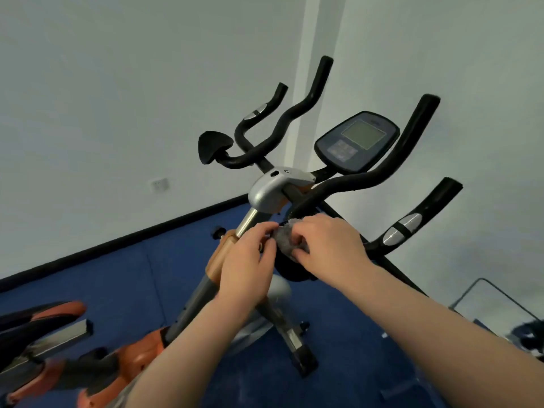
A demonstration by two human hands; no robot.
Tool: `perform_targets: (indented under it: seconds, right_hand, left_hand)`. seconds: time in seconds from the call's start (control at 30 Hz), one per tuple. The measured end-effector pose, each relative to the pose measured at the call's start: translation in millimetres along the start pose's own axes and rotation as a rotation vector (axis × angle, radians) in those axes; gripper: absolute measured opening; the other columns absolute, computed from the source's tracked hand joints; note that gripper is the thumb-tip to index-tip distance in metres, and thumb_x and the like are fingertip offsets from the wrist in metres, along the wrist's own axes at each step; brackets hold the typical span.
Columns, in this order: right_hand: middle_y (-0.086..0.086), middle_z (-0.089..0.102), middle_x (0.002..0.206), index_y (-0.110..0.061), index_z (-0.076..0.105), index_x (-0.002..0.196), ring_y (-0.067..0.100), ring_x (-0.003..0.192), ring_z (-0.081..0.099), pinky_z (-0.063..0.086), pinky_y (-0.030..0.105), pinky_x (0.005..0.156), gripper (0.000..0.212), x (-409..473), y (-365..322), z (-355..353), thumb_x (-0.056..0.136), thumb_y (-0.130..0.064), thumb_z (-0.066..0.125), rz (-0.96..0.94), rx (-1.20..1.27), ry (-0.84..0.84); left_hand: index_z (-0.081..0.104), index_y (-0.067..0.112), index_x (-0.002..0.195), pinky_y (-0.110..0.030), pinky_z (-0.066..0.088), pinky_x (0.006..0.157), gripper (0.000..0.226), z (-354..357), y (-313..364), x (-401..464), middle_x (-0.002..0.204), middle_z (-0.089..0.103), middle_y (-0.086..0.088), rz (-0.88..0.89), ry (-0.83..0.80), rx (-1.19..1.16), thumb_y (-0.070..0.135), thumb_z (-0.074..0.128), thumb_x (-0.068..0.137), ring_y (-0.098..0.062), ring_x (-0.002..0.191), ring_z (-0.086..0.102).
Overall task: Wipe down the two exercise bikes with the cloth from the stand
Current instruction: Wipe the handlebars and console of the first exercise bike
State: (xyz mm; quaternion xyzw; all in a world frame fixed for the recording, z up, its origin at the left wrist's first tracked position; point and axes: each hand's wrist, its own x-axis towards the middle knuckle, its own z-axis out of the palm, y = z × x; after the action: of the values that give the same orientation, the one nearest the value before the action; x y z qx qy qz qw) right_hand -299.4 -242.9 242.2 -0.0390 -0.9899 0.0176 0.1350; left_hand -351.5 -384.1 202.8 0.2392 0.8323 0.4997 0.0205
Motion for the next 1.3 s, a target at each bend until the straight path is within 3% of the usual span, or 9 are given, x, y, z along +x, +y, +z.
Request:
perform_targets:
  seconds: [0.07, 0.17, 0.37, 0.53, 0.7, 0.9, 1.07, 1.2, 1.3]
  right_hand:
    - [-0.008, 0.059, 0.084, -0.031, 0.059, 0.077, 0.019, 0.086, 0.056, 0.037, 0.028, 0.061, 0.006, -5, 6, -5, 0.077, -0.036, 0.062, 0.095, 0.049, -0.069]
    - [-0.014, 0.046, 0.073, -0.035, 0.047, 0.071, 0.011, 0.082, 0.051, 0.034, 0.027, 0.061, 0.020, -2, 10, -12, 0.077, -0.037, 0.066, 0.192, 0.149, -0.145]
    - [-0.013, 0.052, 0.095, -0.027, 0.057, 0.088, 0.012, 0.098, 0.042, 0.040, 0.028, 0.067, 0.013, -5, -8, 3, 0.079, -0.031, 0.067, 0.320, 0.148, 0.030]
    - [-0.016, 0.045, 0.086, -0.036, 0.046, 0.080, 0.011, 0.090, 0.044, 0.042, 0.031, 0.064, 0.014, -20, -4, -8, 0.080, -0.038, 0.060, 0.402, 0.221, -0.147]
    - [-0.007, 0.048, 0.102, -0.024, 0.054, 0.091, 0.015, 0.100, 0.039, 0.036, 0.028, 0.066, 0.011, -6, -28, 4, 0.086, -0.033, 0.058, 0.511, -0.003, 0.024]
    - [-0.011, 0.052, 0.088, -0.023, 0.053, 0.084, 0.016, 0.092, 0.045, 0.039, 0.031, 0.068, 0.013, -23, -35, -4, 0.084, -0.033, 0.062, 0.385, 0.052, -0.024]
    - [-0.008, 0.060, 0.081, -0.020, 0.061, 0.081, 0.017, 0.084, 0.053, 0.038, 0.032, 0.077, 0.014, 6, -56, 10, 0.076, -0.026, 0.073, 0.542, 0.147, 0.199]
    - [-0.008, 0.064, 0.079, -0.021, 0.066, 0.075, 0.017, 0.087, 0.057, 0.039, 0.034, 0.087, 0.014, -22, -60, 21, 0.073, -0.030, 0.076, 0.407, 0.109, 0.091]
    - [-0.014, 0.062, 0.076, -0.025, 0.067, 0.073, 0.010, 0.080, 0.053, 0.039, 0.031, 0.082, 0.016, -28, -48, 13, 0.071, -0.036, 0.077, 0.365, 0.193, 0.087]
  left_hand:
    - [0.057, 0.035, 0.118, -0.011, 0.047, 0.070, 0.029, -3, -5, 7, 0.093, 0.062, 0.023, 0.039, -0.078, -0.045, 0.024, 0.048, 0.093, 0.011, 0.089, 0.056]
    - [0.060, 0.034, 0.116, -0.017, 0.050, 0.071, 0.026, -12, -12, 20, 0.090, 0.066, 0.018, 0.097, -0.153, -0.078, 0.023, 0.049, 0.094, 0.004, 0.084, 0.060]
    - [0.062, 0.033, 0.115, -0.003, 0.043, 0.070, 0.028, -21, -20, 39, 0.091, 0.065, 0.024, 0.157, -0.322, -0.214, 0.017, 0.051, 0.095, 0.013, 0.088, 0.059]
    - [0.061, 0.026, 0.122, -0.009, 0.047, 0.086, 0.032, -18, -25, 50, 0.108, 0.067, 0.016, 0.178, -0.470, -0.298, 0.012, 0.048, 0.096, 0.010, 0.101, 0.059]
    - [0.060, 0.029, 0.119, -0.010, 0.048, 0.080, 0.033, -19, -32, 54, 0.109, 0.068, 0.006, 0.135, -0.541, -0.441, 0.009, 0.048, 0.096, 0.002, 0.099, 0.062]
    - [0.064, 0.024, 0.118, -0.026, 0.049, 0.087, 0.029, -20, -41, 61, 0.104, 0.064, 0.002, 0.160, -0.526, -0.386, 0.013, 0.053, 0.094, -0.010, 0.099, 0.060]
    - [0.065, 0.020, 0.112, -0.027, 0.053, 0.081, 0.028, -20, -44, 64, 0.107, 0.067, -0.003, 0.081, -0.551, -0.461, 0.007, 0.046, 0.096, -0.015, 0.095, 0.062]
    - [0.064, 0.019, 0.112, -0.021, 0.053, 0.075, 0.033, -21, -45, 61, 0.103, 0.069, 0.003, 0.063, -0.578, -0.539, 0.002, 0.041, 0.097, -0.009, 0.092, 0.065]
    - [0.064, 0.022, 0.111, -0.022, 0.054, 0.078, 0.034, -20, -46, 64, 0.104, 0.069, 0.004, 0.054, -0.578, -0.548, 0.002, 0.041, 0.096, -0.007, 0.092, 0.065]
